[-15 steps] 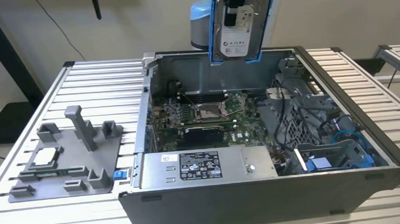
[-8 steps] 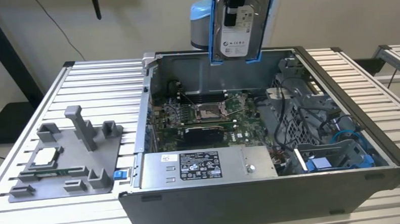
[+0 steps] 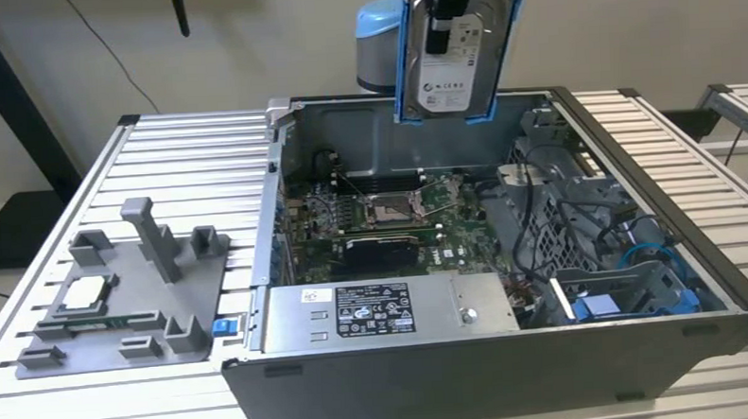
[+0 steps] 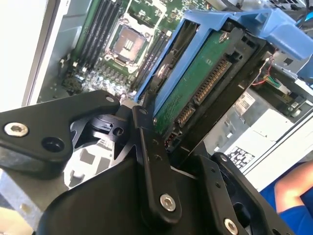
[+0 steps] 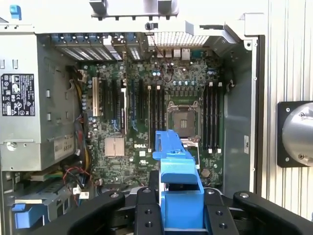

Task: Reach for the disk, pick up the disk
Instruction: 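Pick up the disk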

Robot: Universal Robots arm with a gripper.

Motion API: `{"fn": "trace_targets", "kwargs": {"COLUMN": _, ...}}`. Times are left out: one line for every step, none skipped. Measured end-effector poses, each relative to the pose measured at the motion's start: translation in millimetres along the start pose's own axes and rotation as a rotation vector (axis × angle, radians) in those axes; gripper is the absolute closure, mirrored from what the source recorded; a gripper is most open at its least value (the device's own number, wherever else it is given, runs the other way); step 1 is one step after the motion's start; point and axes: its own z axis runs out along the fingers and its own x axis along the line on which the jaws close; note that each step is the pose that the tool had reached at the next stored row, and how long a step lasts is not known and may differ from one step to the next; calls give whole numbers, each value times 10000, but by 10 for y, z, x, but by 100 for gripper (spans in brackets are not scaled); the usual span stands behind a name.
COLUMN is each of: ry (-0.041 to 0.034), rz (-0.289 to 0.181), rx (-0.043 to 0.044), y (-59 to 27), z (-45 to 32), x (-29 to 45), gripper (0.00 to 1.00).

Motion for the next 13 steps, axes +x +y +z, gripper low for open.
{"fn": "trace_targets", "kwargs": {"ry": -1, "rz": 0, "rx": -5, "y": -6, "z": 0, "x": 17, "gripper": 100}}
{"fn": "trace_targets", "kwargs": {"ry": 0, "rz": 0, "rx": -11, "y": -12, "z": 0, "x": 34, "gripper": 100}}
{"fn": "trace_targets", "kwargs": {"ry": 1, "rz": 0, "rx": -16, "y": -18, "z": -1, "x": 52, "gripper": 100}}
{"fn": "trace_targets", "kwargs": {"ry": 1, "rz": 1, "rx": -22, "y": -23, "z": -1, "x": 72, "gripper": 100}}
{"fn": "trace_targets", "kwargs": {"ry": 1, "rz": 2, "rx": -27, "y": -28, "z": -1, "x": 91, "gripper": 100}}
{"fn": "trace_targets", "kwargs": {"ry": 1, "rz": 2, "rx": -32, "y": -34, "z": -2, "x": 112, "gripper": 100}}
{"fn": "trace_targets", "kwargs": {"ry": 1, "rz": 3, "rx": -37, "y": -39, "z": -2, "x": 136, "gripper": 100}}
{"fn": "trace_targets", "kwargs": {"ry": 2, "rz": 4, "rx": -41, "y": -43, "z": -2, "x": 160, "gripper": 100}}
{"fn": "trace_targets", "kwargs": {"ry": 2, "rz": 6, "rx": -46, "y": -48, "z": -3, "x": 185, "gripper": 100}}
{"fn": "trace_targets", "kwargs": {"ry": 2, "rz": 10, "rx": -49, "y": -51, "z": -3, "x": 212, "gripper": 100}}
{"fn": "trace_targets", "kwargs": {"ry": 1, "rz": 14, "rx": -51, "y": -53, "z": -3, "x": 239, "gripper": 100}}
{"fn": "trace_targets", "kwargs": {"ry": 1, "rz": 19, "rx": -54, "y": -56, "z": -3, "x": 264, "gripper": 100}}
{"fn": "trace_targets", "kwargs": {"ry": 2, "rz": 24, "rx": -57, "y": -58, "z": -4, "x": 290, "gripper": 100}}
